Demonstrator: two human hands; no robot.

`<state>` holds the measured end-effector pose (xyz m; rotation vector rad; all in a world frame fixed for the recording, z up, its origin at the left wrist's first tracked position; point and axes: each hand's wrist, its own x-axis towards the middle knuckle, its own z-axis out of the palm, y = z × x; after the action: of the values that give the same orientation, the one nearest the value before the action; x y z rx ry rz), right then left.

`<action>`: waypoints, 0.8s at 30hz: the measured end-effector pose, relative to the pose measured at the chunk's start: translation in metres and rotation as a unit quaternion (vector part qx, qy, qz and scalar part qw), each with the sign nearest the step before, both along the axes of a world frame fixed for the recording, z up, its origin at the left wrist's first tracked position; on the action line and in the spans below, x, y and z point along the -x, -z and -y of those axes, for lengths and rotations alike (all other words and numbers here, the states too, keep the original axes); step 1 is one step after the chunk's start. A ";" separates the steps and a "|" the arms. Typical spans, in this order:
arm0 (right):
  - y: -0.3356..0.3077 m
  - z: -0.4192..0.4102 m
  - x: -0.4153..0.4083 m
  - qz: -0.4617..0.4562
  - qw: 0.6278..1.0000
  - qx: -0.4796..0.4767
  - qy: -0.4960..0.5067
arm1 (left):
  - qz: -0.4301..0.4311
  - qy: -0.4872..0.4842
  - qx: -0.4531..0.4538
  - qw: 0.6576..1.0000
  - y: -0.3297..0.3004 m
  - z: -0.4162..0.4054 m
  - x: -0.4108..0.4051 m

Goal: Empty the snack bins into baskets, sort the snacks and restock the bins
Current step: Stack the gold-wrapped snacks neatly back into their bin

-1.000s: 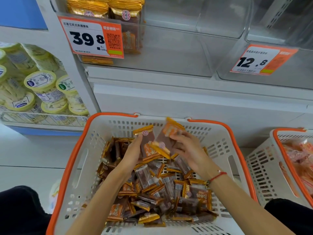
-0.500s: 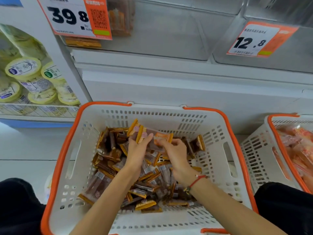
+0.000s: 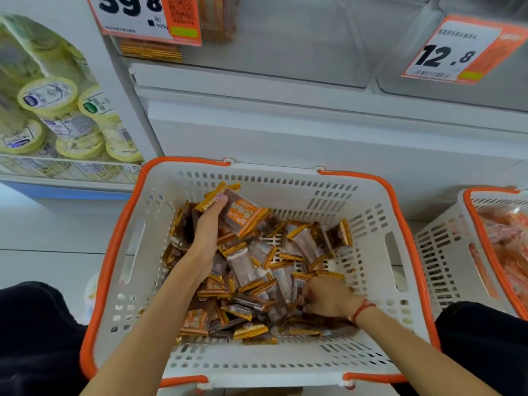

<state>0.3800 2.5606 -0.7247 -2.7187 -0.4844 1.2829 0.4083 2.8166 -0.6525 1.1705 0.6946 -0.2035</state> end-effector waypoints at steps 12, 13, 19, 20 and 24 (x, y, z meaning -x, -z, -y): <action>-0.131 -0.048 -0.068 0.017 0.677 -0.532 0.508 | 0.079 0.108 -0.081 0.988 -0.028 -0.018 -0.018; -0.140 -0.052 -0.068 0.045 0.661 -0.554 0.504 | 0.088 0.112 -0.087 0.986 -0.028 -0.020 -0.019; -0.150 -0.085 -0.042 0.283 0.802 -0.490 0.193 | 0.063 0.091 -0.072 0.991 -0.044 -0.012 -0.020; -0.146 -0.087 -0.038 0.266 0.826 -0.472 0.153 | 0.062 0.092 -0.067 0.991 -0.046 -0.011 -0.018; -0.144 -0.090 -0.033 0.143 0.846 -0.479 0.185 | 0.053 0.089 -0.054 0.993 -0.046 -0.009 -0.013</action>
<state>0.4134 2.6509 -0.5811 -1.9660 -0.4260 0.3450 0.4208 2.8258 -0.6061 1.3390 0.5128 -0.2546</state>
